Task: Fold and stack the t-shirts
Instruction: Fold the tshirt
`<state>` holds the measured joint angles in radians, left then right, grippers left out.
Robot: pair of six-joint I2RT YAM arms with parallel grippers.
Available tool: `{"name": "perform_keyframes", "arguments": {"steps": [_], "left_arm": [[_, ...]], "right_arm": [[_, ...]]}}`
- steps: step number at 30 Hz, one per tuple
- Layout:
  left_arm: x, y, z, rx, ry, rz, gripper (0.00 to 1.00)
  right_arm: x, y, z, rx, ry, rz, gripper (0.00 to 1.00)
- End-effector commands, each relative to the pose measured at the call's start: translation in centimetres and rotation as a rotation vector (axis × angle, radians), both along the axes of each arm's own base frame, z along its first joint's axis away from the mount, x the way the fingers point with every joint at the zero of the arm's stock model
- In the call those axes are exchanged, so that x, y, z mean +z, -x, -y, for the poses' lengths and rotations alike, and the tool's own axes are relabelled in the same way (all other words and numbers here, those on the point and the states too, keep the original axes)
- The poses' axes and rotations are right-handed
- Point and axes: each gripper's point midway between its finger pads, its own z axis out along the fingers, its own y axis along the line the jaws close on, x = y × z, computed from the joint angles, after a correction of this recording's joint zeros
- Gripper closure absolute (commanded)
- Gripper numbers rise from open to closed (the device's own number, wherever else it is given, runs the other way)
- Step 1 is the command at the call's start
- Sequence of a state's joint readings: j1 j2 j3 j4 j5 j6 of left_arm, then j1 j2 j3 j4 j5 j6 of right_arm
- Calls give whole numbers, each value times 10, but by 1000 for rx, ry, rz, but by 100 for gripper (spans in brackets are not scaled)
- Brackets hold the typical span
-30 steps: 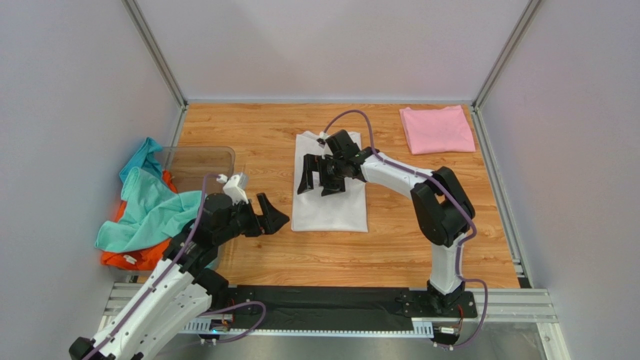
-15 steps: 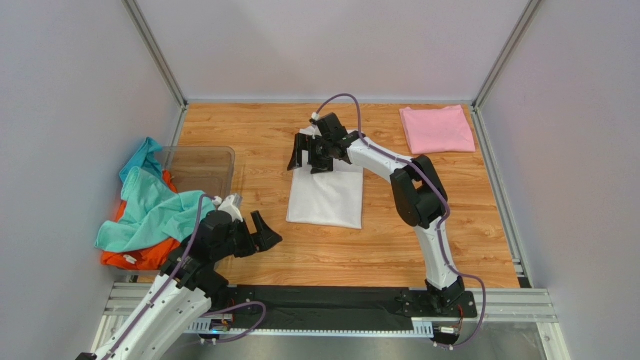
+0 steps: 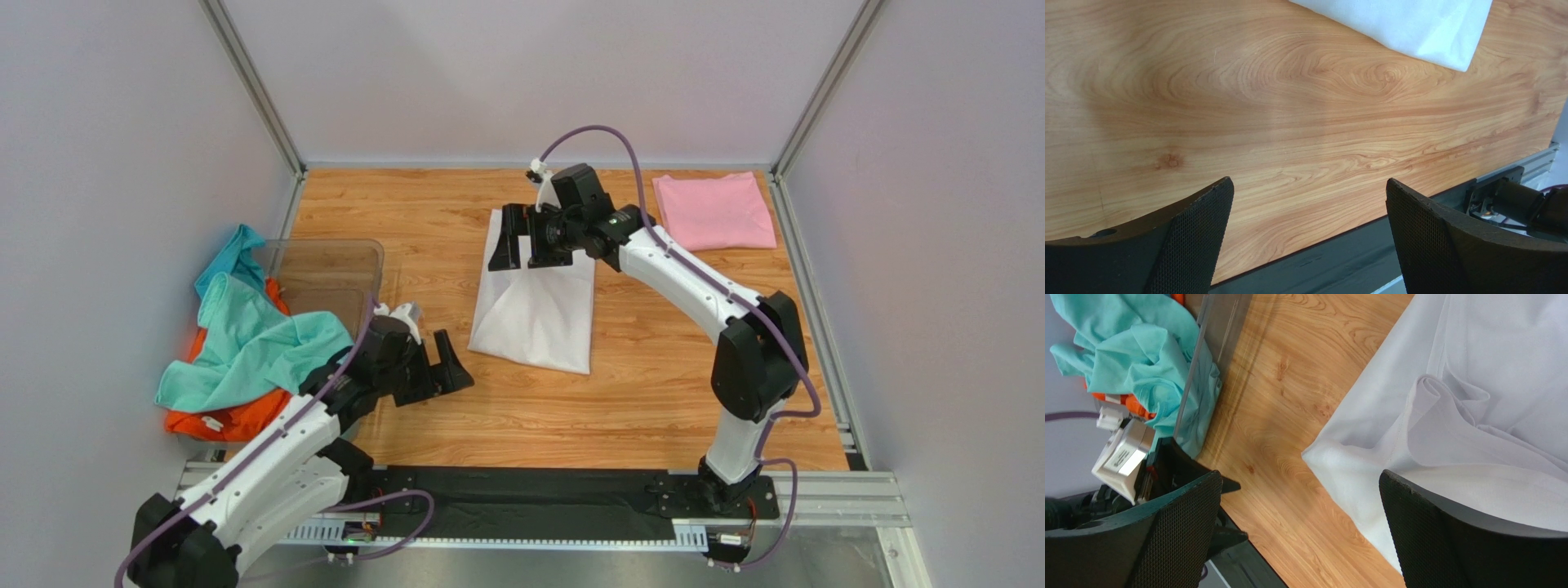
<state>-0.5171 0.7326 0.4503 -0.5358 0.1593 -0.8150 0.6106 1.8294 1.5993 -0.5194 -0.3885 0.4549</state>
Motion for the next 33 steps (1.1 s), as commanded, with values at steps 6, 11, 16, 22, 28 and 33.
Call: {"name": "perform_keyframes", "arguments": {"steps": [6,11,16,22,28,33], "left_arm": [[31,-35,27,-75,51,104,0],[28,-34,21,-55,25,106,0],[23,-31,12,-35,-13,101,0],[17,-37,7,-14,-50,102,0],[8,-58,15,-36,-51,90,0],[-4,-83,25,-40,-50,75,9]], "right_arm": [[-24,15,11,88,75,-37,0],[-35,0,-1,110,71,-47,0],[-58,-13,-10,101,103,-91,0],[-53,-13,8,24,155,-72,0],[-57,18,68,-155,271,-29,0],[-75,59,108,-247,283,-46,0]]}}
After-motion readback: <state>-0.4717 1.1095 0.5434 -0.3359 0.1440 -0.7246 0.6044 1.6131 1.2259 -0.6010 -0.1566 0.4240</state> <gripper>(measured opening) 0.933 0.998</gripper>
